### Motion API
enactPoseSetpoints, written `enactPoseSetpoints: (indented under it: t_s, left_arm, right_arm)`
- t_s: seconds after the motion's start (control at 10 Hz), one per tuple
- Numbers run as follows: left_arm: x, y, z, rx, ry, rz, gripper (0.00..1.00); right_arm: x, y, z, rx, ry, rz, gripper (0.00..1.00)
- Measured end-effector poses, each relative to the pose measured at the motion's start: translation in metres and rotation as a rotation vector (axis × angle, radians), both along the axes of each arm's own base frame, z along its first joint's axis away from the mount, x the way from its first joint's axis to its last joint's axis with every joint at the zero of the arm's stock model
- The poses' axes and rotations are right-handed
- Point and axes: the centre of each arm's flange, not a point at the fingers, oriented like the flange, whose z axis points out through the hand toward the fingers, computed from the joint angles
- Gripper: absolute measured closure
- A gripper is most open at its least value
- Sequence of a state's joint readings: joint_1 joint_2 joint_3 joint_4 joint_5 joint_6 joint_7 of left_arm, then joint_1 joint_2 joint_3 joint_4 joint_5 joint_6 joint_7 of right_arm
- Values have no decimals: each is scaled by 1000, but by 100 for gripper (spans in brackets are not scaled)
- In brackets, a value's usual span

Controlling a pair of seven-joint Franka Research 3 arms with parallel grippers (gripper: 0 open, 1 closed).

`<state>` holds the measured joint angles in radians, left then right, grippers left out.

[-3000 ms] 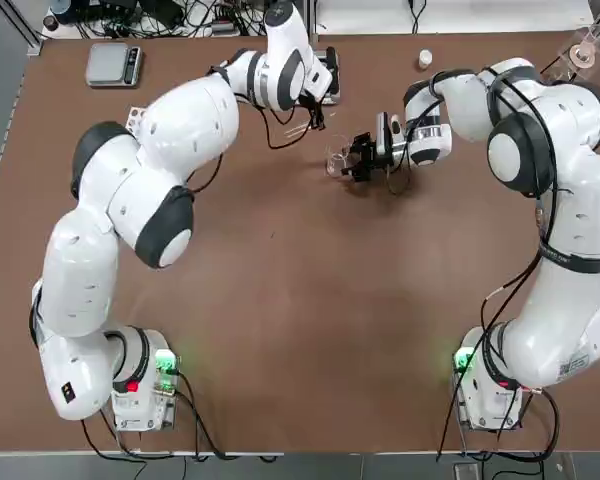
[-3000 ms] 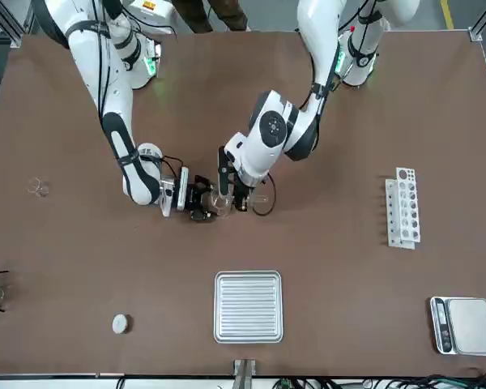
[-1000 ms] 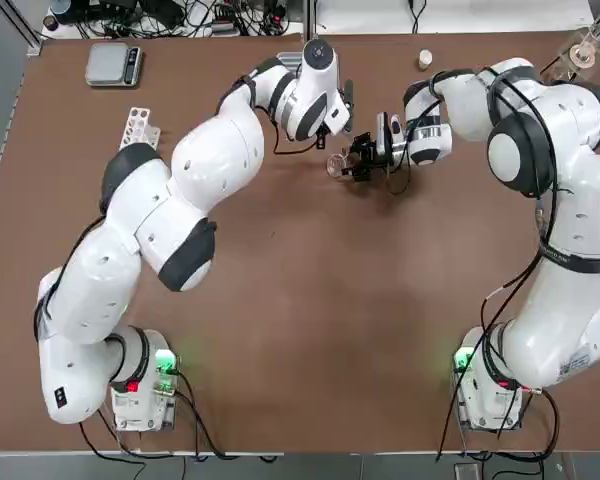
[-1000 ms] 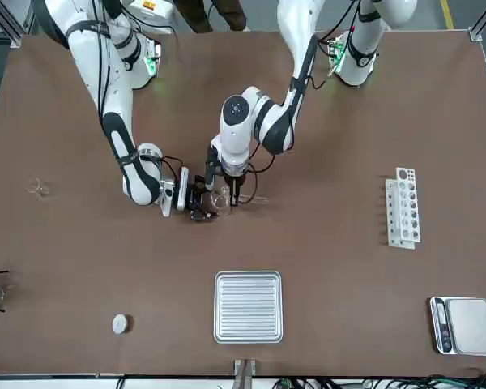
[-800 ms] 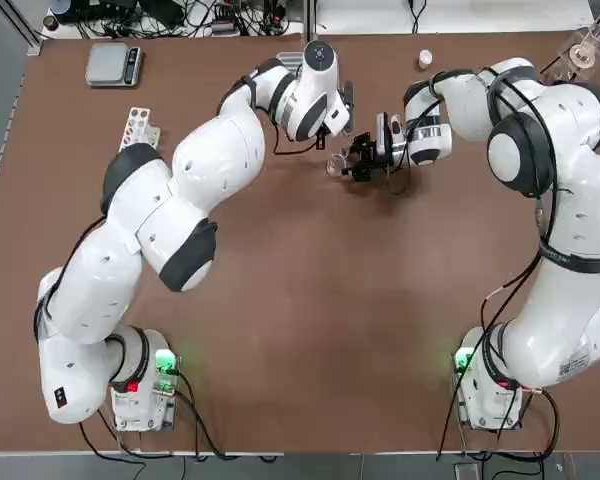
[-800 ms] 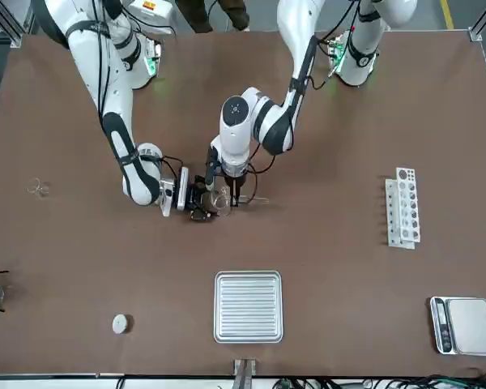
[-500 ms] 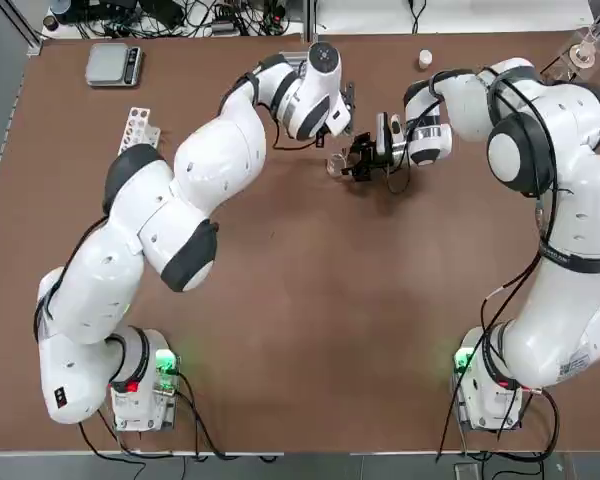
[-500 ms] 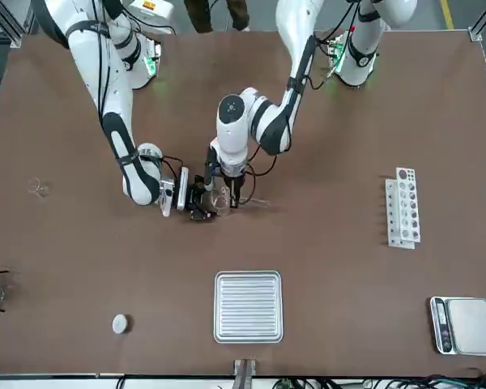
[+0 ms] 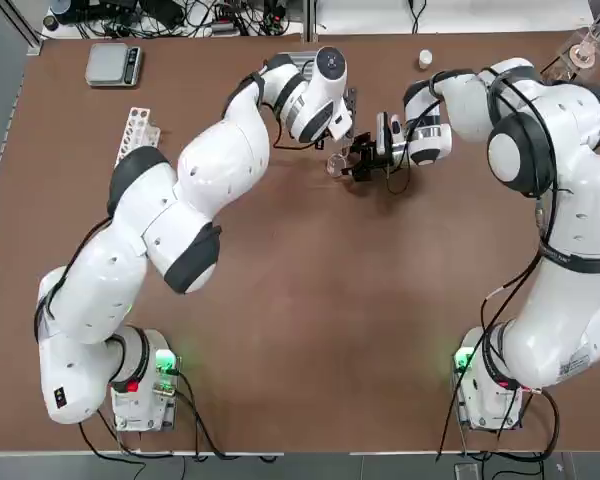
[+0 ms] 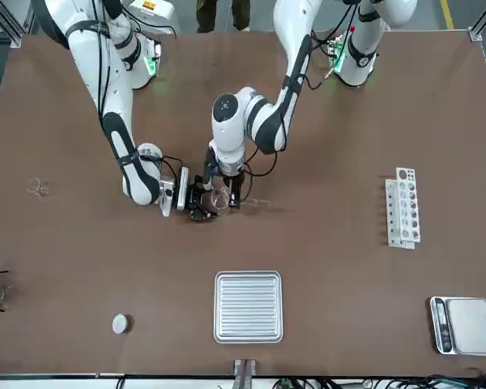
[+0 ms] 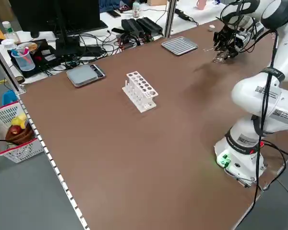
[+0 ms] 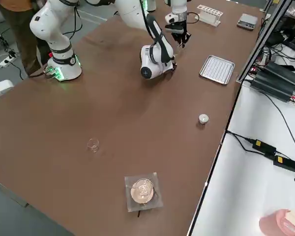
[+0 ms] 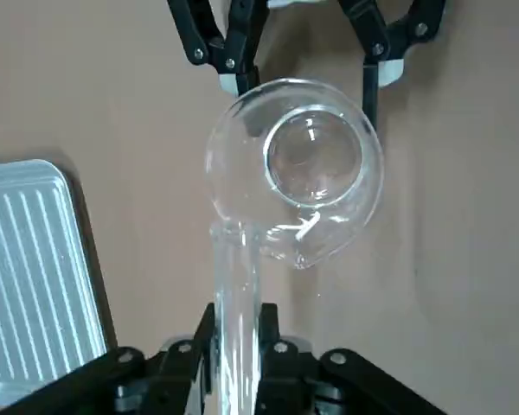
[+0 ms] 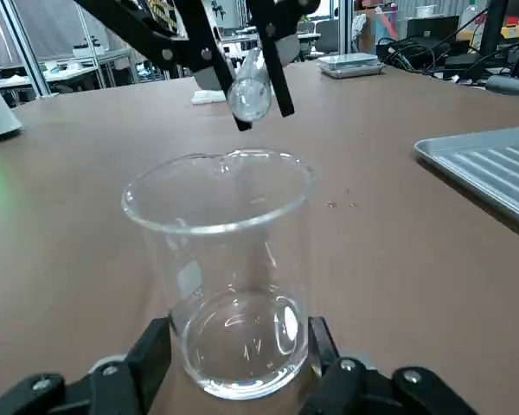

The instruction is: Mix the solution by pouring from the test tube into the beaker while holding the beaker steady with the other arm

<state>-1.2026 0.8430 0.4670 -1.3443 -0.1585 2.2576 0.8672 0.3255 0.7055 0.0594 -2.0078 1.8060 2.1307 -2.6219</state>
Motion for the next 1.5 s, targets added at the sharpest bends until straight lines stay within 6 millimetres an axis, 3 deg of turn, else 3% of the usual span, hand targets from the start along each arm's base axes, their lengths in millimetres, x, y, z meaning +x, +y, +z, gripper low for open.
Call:
enactPoseSetpoints:
  t_s: [1.5]
  left_arm:
    - [-13,-11,3,134,-83,-54,78]
  right_arm:
    - [1,-2,0,-5,-1,-5,28]
